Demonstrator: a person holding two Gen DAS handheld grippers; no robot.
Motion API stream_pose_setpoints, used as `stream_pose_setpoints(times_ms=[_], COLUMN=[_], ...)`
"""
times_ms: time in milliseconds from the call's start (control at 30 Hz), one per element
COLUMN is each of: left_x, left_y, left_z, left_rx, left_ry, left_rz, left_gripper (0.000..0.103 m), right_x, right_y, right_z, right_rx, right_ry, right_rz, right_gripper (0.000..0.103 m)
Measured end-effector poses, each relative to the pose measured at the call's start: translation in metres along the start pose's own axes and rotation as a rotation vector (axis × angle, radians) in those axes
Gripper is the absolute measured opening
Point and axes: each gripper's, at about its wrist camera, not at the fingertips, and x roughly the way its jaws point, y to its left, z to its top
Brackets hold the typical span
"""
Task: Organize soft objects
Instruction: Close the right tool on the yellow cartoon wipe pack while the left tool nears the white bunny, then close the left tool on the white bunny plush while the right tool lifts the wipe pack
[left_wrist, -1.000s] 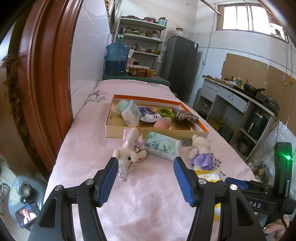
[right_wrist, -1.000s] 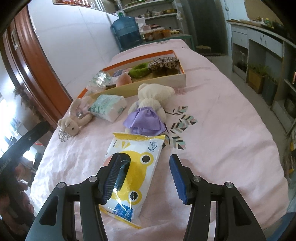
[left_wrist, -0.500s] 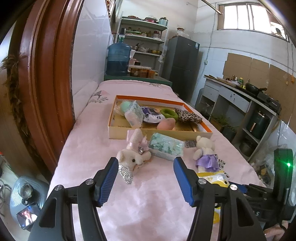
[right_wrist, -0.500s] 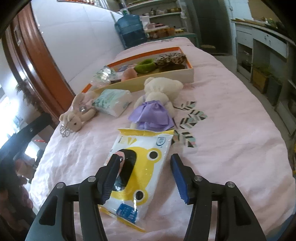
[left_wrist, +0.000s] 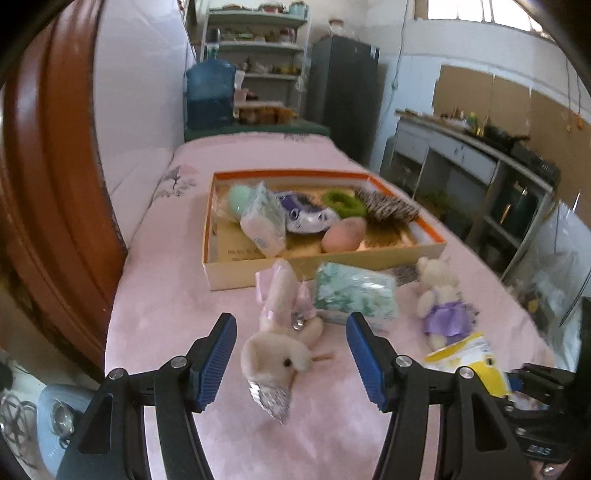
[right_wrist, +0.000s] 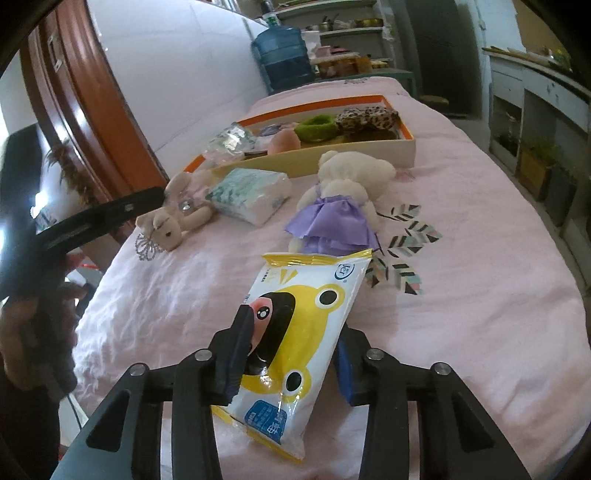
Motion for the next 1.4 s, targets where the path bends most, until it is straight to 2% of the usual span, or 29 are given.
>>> stream_pose_setpoints(times_ms=[100,267,367,433,533,733,1033,1400], left_x=[0.015,0.037,0.046,0.050,0.055,0.052,0.033,-0.009], left_y=[0.002,0.008,0.008,0.009,0.011,0.019,0.026,0.008], left_z=[0.003,0.006,0.003,0.000,-0.005,-0.006,-0.009,-0.010], left_rx=[0.014,0.006,0.010,0.000,-0.015,-0.068,-0.136,-0.141], left_ry=[0.042,0.109,0.148,0.164,0.176,0.145,0.084,-0.031], left_rz=[0.011,-0.021,-0.028,-0.036,-0.050,-0.074,-0.090,-0.080], left_gripper=[0.061,0.061,0.054,0.045,0.040,0.036,0.036,0.036], right_x=[-0.001,-0.002,-0.002,-0.002,-0.002,-0.003,-0.010,-0.026], right_y=[-0.003,-0.005,-0.004,-0.004,-0.004,-0.005,-0.007,0.004], right_z=[0.000,0.001,0.001,0.001,0.001,0.001,0.003,0.014], right_rx=[0.018,0.031,0.025,0.024,0.020,0.029,0.058,0.017], right_ry=[0.001,-0.006,-0.008,-0.008,-0.010,-0.015,-0.025,-0.070], right_rz=[0.017,0.028,0.026,0.027,0.025,0.036,0.086,0.111], right_gripper=[0.034,0.029,0.029,0.029,0.029,0.026,0.018,0.013])
